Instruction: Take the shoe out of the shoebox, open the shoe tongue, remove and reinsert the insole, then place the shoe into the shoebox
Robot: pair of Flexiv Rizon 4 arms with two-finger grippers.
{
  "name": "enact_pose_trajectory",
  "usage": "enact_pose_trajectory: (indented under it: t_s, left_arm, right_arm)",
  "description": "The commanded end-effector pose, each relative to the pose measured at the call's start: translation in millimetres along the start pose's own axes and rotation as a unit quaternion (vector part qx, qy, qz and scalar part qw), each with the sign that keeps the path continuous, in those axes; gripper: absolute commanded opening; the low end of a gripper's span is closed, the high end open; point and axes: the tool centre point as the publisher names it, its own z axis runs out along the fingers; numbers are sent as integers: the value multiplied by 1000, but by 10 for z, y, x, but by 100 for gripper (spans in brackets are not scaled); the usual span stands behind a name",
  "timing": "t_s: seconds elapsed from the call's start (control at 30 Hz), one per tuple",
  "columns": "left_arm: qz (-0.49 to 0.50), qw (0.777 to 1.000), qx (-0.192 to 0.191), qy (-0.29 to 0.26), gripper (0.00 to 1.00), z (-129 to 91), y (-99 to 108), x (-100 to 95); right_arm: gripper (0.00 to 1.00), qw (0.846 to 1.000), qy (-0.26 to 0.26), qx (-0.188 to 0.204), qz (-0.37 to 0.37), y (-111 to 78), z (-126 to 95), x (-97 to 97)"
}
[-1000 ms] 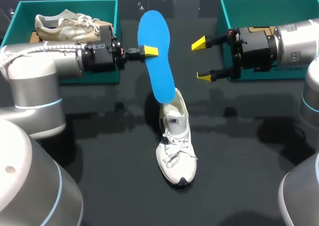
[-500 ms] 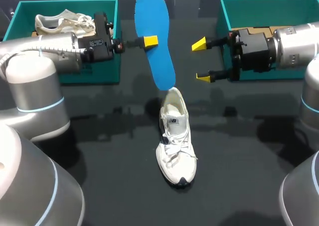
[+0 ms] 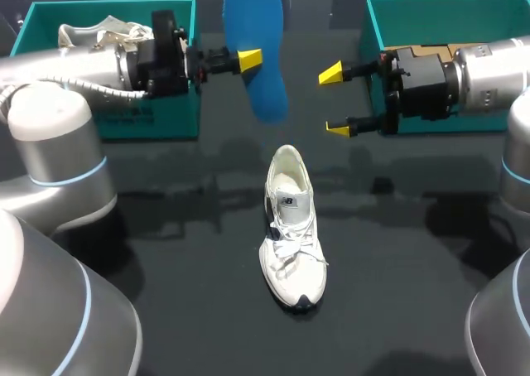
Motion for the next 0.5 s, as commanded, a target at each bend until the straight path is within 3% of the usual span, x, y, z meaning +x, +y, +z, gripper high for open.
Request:
enact_pose_trajectory:
  t_s: [0.03,0.5]
  left_arm:
    - [189,982,-19,6,0,-66,38,-8]
    - [215,976,-23,1,0,-76,52,-13]
  right_arm:
    - [100,1000,-1,0,0,5,16,-2]
    - [100,1000,-1,0,0,5,16,-2]
